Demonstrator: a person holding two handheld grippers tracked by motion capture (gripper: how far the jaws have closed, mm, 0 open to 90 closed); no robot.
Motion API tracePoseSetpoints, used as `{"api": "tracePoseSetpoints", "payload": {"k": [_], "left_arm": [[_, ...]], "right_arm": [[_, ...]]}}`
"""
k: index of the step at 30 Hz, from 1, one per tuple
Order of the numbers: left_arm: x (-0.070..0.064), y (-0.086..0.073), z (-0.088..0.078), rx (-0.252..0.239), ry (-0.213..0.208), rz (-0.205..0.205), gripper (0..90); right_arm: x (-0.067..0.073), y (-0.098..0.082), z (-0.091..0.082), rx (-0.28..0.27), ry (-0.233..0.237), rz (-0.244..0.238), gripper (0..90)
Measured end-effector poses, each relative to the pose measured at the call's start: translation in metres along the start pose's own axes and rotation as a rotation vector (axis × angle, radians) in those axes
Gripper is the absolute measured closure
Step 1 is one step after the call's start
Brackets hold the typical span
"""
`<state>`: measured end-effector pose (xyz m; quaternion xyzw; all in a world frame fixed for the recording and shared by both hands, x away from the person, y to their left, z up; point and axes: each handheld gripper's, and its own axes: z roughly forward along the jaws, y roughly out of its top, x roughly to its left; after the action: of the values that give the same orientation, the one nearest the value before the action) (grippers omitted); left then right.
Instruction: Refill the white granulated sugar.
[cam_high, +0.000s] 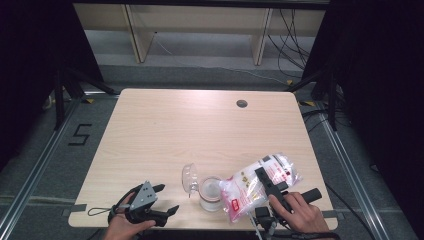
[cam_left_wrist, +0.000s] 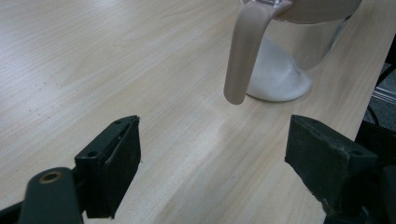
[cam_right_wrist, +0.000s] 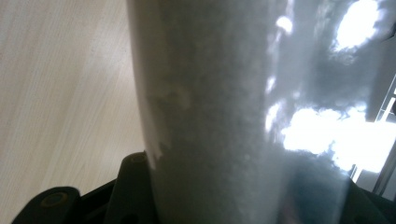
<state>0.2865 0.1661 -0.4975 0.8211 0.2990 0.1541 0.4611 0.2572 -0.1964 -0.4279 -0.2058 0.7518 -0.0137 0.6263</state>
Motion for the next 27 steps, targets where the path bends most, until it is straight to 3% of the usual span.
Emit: {"api": "tracePoseSetpoints", "payload": {"k": [6,8,19,22,27], "left_arm": [[-0.0002,-0.0001,0.0002,0.000,0.002,0.001,18.0],[-0.0002,0.0000,0.0000,-0.001,0.002,0.001,18.0],[0.0000,0.0000,-0.0001,0.001,-0.001,0.000,18.0],[-0.0002,-0.0001,0.0001,-0.001,0.003,0.001,17.9],[-0.0002,-0.0001,0.0000,-0.001,0.002,0.001,18.0]], "right_arm": [[0.0000,0.0004,0.0000,-0.001,-0.001,0.004,57.6],[-0.0023,0.0006,0.0010,-0.015,-0.007,-0.027,57.6],[-0.0007,0.0018,-0.0001,-0.007,0.004,-0.004,57.7],[-0.0023,0.0028,0.0008,-0.023,0.001,-0.026,57.8],[-0.0025,0.0036,0.0003,-0.024,-0.001,-0.023,57.8]]}}
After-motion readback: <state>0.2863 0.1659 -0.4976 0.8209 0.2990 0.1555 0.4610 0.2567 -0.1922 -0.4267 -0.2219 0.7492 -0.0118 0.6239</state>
